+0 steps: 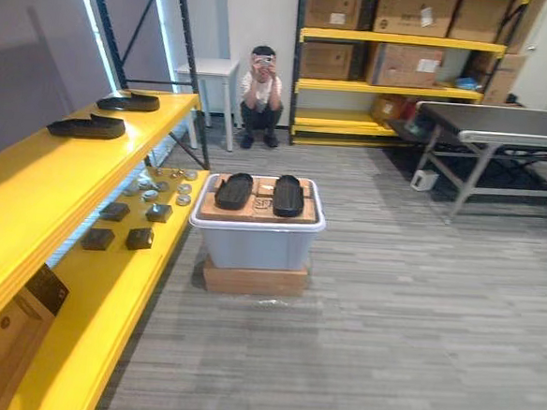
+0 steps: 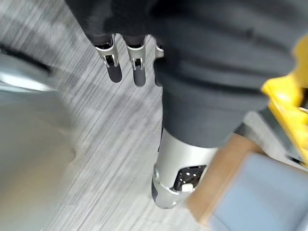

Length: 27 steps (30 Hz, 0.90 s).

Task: Walk over and take plastic housings, then place them on the shelf

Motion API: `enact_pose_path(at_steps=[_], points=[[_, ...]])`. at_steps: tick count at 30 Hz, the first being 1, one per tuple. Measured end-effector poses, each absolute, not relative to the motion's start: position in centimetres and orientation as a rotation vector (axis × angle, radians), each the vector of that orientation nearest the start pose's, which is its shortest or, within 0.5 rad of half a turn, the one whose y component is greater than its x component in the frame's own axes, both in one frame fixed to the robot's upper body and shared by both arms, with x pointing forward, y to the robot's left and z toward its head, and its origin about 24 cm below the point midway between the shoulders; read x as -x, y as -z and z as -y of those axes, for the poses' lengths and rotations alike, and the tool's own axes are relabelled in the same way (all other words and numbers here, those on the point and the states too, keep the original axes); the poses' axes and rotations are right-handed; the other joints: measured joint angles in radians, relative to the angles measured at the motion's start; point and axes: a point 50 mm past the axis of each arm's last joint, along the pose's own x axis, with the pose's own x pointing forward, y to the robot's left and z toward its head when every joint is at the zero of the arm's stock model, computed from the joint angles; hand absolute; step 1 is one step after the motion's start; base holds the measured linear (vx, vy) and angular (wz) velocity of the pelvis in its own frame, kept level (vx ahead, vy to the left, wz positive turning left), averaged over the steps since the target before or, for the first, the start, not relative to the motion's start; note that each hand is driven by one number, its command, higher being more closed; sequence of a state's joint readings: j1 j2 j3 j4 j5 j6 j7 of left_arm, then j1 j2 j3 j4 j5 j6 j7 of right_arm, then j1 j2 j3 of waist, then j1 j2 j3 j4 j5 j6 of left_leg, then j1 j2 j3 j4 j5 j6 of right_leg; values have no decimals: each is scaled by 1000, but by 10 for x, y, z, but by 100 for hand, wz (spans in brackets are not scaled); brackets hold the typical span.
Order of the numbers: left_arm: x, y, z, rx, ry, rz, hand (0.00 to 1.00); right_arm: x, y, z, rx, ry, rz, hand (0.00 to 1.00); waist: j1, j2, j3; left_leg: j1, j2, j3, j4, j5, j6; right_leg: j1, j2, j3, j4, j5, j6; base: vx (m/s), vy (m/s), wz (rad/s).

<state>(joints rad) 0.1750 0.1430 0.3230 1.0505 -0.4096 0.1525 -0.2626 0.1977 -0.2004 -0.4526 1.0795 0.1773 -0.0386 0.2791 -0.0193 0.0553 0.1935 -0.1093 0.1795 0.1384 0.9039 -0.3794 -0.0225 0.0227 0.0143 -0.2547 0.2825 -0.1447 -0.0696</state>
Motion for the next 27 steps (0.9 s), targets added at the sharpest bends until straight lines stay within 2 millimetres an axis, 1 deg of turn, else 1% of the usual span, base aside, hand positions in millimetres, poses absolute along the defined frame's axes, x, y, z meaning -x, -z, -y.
enact_pose_path(at_steps=[1, 2, 3, 4, 5, 6, 7, 8, 9, 10, 11, 12, 13, 14, 15, 16, 17, 18, 19, 20, 21, 22, 23, 24, 25, 26, 27], points=[[-38, 165, -223, 615, -417, -1158, 0, -49, 148, 276, -321, 434, -1000, 0, 12, -8, -1, -44, -21, 35, -127, 3, -4, 66, -20, 4, -55, -9, 10, 603, -39, 2], [-36, 166, -220, 620, -408, -1164, 0, -58, 145, 280, -310, 429, -973, 0, 20, -9, 0, -65, -42, 38, -211, 6, -5, 88, -34, 10, -72, -16, 14, 560, 27, -13], [-36, 167, -214, 634, -401, -1162, 0, -74, 139, 288, -287, 426, -915, 0, 39, -10, 8, -111, -86, 34, -391, 51, -19, 120, -70, 23, -87, -43, 30, 562, 100, -13], [-33, 168, -210, 642, -401, -1160, 0, -84, 133, 295, -271, 435, -866, 0, 45, -9, 16, -147, -119, 16, -561, 142, -45, 163, -102, 22, -97, -76, 55, 689, 154, -7], [-31, 168, -209, 641, -399, -1159, 0, -87, 131, 297, -265, 435, -855, 0, 46, -4, 18, -157, -122, 9, -634, 179, -57, 189, -108, 19, -105, -95, 69, 581, 155, 4], [-24, 169, -209, 616, -385, -1177, 0, -90, 130, 299, -264, 433, -846, 0, 47, 5, 23, -174, -110, 2, -701, 224, -68, 252, -110, 17, -115, -140, 95, 475, 148, -3], [-19, 169, -210, 600, -383, -1194, 0, -92, 130, 297, -266, 425, -846, 0, 55, -4, 22, -176, -110, 14, -657, 288, -56, 285, -126, 18, -116, -166, 105, 670, 215, -28], [-14, 169, -211, 575, -369, -1215, 0, -90, 133, 292, -266, 400, -861, 0, 73, -34, 4, -180, -143, 29, -584, 324, -34, 321, -168, 30, -100, -194, 121, 700, 210, -29], [-14, 170, -206, 574, -358, -1224, 0, -95, 131, 294, -255, 388, -854, 0, 66, -31, 1, -184, -162, 12, -545, 343, 1, 305, -187, 48, -25, -196, 116, 867, 277, -17], [-17, 170, -208, 552, -352, -1221, 0, -98, 131, 293, -256, 383, -851, 0, 58, -46, 3, -178, -182, 3, -532, 349, 48, 248, -217, 60, 125, -190, 120, 725, 259, 26], [-25, 168, -217, 510, -343, -1211, 0, -102, 133, 285, -284, 372, -845, 0, 46, -57, 12, -140, -216, -4, -546, 317, 81, 151, -267, 68, 368, -111, 125, 852, 297, 41], [-36, 166, -225, 446, -304, -1207, 0, -102, 137, 275, -300, 346, -861, 0, 40, -73, 32, -71, -237, -18, -591, 303, 93, 61, -291, 103, 555, -82, 136, 684, 206, 43], [-38, 165, -228, 414, -288, -1213, 0, -103, 138, 271, -293, 324, -873, 0, 35, -72, 34, -42, -240, -27, -609, 300, 95, 31, -292, 104, 595, -100, 149, 744, 140, 31], [-41, 163, -233, 376, -272, -1214, 0, -101, 141, 264, -277, 294, -896, 0, 32, -69, 36, 43, -239, -42, -649, 279, 101, -25, -286, 78, 594, -126, 154, 581, 71, 23], [-44, 163, -234, 369, -269, -1209, 0, -99, 143, 262, -280, 294, -904, 0, 30, -66, 38, 76, -234, -53, -662, 269, 99, -38, -279, 60, 565, -131, 153, 699, 43, 28], [-47, 162, -238, 338, -251, -1215, 0, -94, 145, 259, -275, 286, -925, 0, 29, -53, 43, 138, -212, -72, -691, 250, 91, -69, -243, 30, 468, -149, 152, 459, -20, 26], [-47, 162, -238, 334, -246, -1221, 0, -92, 145, 259, -275, 285, -930, 0, 23, -39, 50, 162, -192, -84, -701, 241, 84, -82, -217, 17, 396, -149, 152, 551, -69, 42], [-45, 162, -240, 322, -234, -1244, 0, -87, 147, 257, -266, 279, -942, 0, 4, -22, 55, 196, -145, -106, -716, 220, 61, -128, -156, 19, 185, -138, 153, 494, -130, 42], [-44, 161, -245, 315, -235, -1249, 0, -83, 148, 257, -266, 284, -950, 0, 0, -27, 53, 204, -131, -116, -720, 200, 42, -159, -139, 38, 60, -96, 159, 473, -159, 47], [-44, 159, -250, 310, -239, -1247, 0, -78, 148, 258, -265, 292, -961, 0, -3, -35, 50, 207, -128, -121, -715, 183, 31, -179, -135, 59, -7, -39, 161, 477, -226, 67], [-51, 155, -258, 322, -256, -1208, 0, -63, 150, 259, -260, 317, -993, 0, -8, -52, 43, 213, -121, -132, -687, 149, 7, -178, -135, 86, -38, 92, 163, 517, -298, 87], [-60, 153, -259, 351, -280, -1152, 0, -50, 151, 263, -250, 341, -1025, 0, -9, -47, 40, 242, -98, -135, -671, 114, -17, -160, -123, 83, 13, 130, 100, 527, -315, 75], [-63, 152, -258, 372, -293, -1121, 0, -49, 151, 264, -247, 346, -1025, 0, -5, -36, 35, 256, -80, -135, -658, 108, -29, -160, -110, 78, 44, 99, 94, 519, -306, 24], [-68, 151, -255, 403, -316, -1069, 0, -57, 150, 262, -250, 340, -996, 0, -1, -33, 29, 228, -52, -114, -547, 99, -46, -157, -91, 79, 76, 44, 80, 457, -275, -12], [-75, 150, -248, 433, -321, -1022, 0, -68, 146, 260, -246, 320, -954, 0, -2, -29, 29, 128, -14, -109, -308, 97, -55, -128, -62, 76, 85, -4, 68, 513, -314, -16], [-77, 151, -243, 458, -326, -1006, 0, -72, 145, 261, -236, 309, -941, 0, 1, -23, 32, 71, 9, -114, -180, 113, -50, -110, -41, 77, 82, -16, 55, 478, -279, -24], [-76, 153, -234, 497, -328, -1006, 0, -78, 142, 263, -227, 299, -922, 0, 10, -5, 36, 7, 39, -127, 2, 113, -61, -58, -6, 83, 73, -24, 35, 463, -196, -40]])
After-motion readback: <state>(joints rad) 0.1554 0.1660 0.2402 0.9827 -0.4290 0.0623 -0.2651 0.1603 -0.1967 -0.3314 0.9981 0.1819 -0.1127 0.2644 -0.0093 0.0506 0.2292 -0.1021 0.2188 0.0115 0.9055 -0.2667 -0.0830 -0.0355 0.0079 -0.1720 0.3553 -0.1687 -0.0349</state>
